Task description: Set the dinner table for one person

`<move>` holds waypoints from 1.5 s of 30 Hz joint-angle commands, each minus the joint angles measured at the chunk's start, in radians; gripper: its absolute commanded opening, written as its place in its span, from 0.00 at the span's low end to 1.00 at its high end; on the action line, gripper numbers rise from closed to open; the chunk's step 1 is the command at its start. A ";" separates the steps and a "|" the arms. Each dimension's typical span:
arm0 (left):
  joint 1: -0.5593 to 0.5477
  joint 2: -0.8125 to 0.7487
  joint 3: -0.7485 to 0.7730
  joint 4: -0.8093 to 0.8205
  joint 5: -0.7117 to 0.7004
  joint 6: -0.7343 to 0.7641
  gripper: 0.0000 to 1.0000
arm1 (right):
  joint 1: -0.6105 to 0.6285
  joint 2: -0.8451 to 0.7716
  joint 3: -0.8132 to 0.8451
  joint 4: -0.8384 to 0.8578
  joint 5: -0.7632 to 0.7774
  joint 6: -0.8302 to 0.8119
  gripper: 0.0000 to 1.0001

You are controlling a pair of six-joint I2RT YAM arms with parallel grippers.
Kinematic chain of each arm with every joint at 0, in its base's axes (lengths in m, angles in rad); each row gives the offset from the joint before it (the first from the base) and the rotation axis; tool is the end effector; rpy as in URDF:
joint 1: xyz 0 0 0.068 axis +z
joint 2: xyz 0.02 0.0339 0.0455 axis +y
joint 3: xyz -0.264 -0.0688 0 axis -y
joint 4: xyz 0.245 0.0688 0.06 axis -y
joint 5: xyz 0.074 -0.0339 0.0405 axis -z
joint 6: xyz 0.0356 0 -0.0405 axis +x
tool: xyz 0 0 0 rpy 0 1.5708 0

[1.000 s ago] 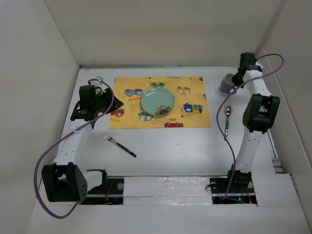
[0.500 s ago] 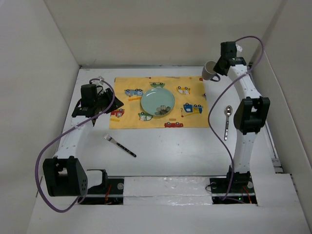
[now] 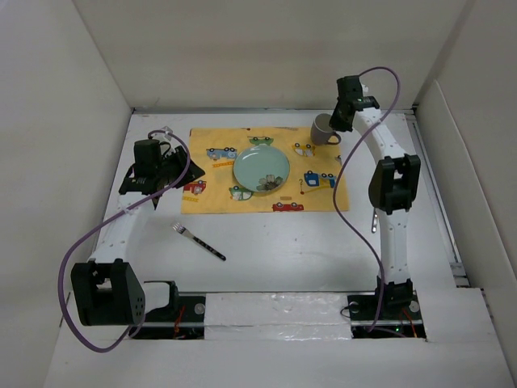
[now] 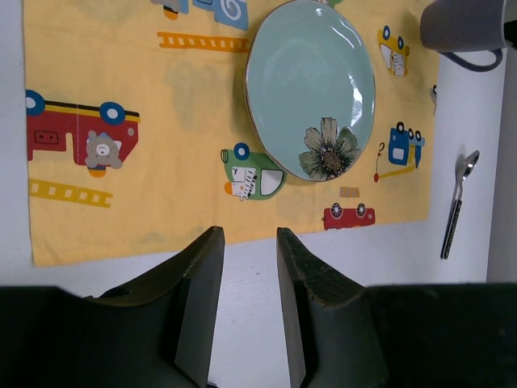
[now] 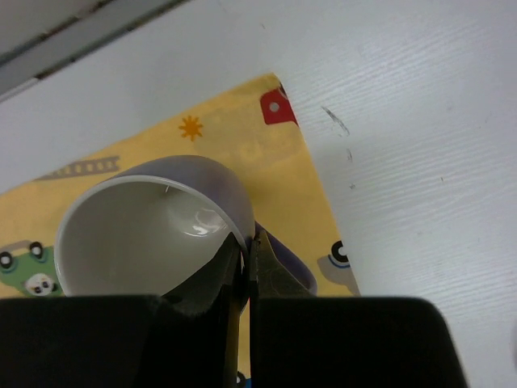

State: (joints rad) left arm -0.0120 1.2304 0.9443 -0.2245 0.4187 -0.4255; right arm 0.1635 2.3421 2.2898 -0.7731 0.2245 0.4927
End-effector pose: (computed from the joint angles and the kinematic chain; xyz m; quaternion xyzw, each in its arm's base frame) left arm 0.2766 -0.0178 0.2987 -0.0704 0.8475 -0.2824 0.4439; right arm 0.5198 0.0777 0.2700 0.1919 0.9063 0.0178 0.3762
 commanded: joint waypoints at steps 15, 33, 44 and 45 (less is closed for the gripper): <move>-0.003 -0.008 0.016 0.020 0.011 0.014 0.30 | -0.033 -0.141 -0.022 0.046 -0.043 0.035 0.59; -0.003 -0.028 -0.027 0.060 0.055 -0.004 0.30 | -0.242 -1.000 -1.426 0.337 -0.051 0.213 0.49; -0.003 -0.026 -0.039 0.070 0.071 -0.012 0.30 | -0.262 -0.879 -1.465 0.346 0.004 0.185 0.43; -0.003 -0.028 -0.041 0.068 0.072 -0.012 0.30 | -0.262 -0.867 -1.458 0.350 0.004 0.178 0.42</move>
State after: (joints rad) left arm -0.0120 1.2289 0.9115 -0.1905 0.4679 -0.4347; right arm -0.0898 1.4475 0.8085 -0.4690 0.1932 0.6849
